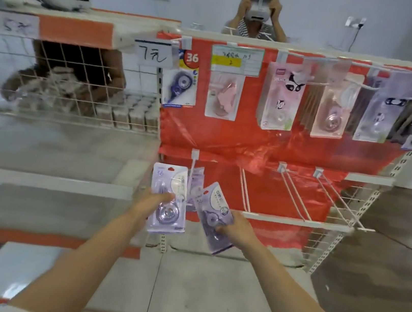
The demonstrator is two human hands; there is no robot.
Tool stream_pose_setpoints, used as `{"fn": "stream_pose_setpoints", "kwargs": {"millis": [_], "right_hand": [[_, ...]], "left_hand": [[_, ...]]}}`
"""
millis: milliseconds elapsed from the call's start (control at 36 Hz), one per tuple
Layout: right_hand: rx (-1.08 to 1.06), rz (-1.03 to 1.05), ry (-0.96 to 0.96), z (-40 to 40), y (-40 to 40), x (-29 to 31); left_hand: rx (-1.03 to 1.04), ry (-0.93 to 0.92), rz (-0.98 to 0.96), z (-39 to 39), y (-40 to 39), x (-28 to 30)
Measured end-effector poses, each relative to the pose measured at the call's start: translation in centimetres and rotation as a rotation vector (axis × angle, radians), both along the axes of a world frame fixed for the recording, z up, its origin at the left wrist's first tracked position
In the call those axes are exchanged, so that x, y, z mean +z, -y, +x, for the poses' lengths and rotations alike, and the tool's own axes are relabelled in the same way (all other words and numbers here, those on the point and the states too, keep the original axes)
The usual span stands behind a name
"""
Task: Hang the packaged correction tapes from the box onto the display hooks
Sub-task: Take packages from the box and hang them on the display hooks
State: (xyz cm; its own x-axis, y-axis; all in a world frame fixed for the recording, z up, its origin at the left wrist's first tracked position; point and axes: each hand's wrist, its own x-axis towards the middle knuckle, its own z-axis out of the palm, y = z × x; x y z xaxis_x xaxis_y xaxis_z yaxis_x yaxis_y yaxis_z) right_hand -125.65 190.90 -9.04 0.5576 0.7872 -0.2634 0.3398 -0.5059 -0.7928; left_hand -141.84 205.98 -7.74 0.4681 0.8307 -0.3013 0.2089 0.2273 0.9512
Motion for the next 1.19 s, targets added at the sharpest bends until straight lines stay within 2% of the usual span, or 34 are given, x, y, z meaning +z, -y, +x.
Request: {"fn": "stream_pose_setpoints", "kwargs": {"millis": [111,250,444,694,861,1000,1194], "right_hand": [[0.090,-0.070,-0.008,-1.5,-1.5,-1.1],[0.068,-0.093,-0.098,-2.1,-2.2,-3.1],[0.046,-0.112,-0.137,-1.8,-3.0,-4.5],[0.083,-0.187,-0.096,-1.2,-4.2,-4.9],[0.087,-0.354,0.101,-0.2,-5.2,-5.7],[0.067,-0.312,0.112,-0.2,-7.1,-5.8],[0.131,-0.393,0.308,-0.1,-7.6,-6.4]], "left_hand": [[0.045,-0.042,-0.013,-2.8,-1.3,-1.4],[0.059,-0.025,-0.036,-3.7,-1.1,-1.7],[0.013,0.024,-0.080,-2.1,-0.5,-2.2],[-0.028,-0.004,-0.023,-0.3,0.0,-2.6],[-0.047,-0.048,0.001,-0.5,0.1,-2.5],[-0.046,-0.027,-0.048,-1.4,0.7,-2.3],[-0.036,-0.043,-0.056,-1.9,1.1,-2.9]]}}
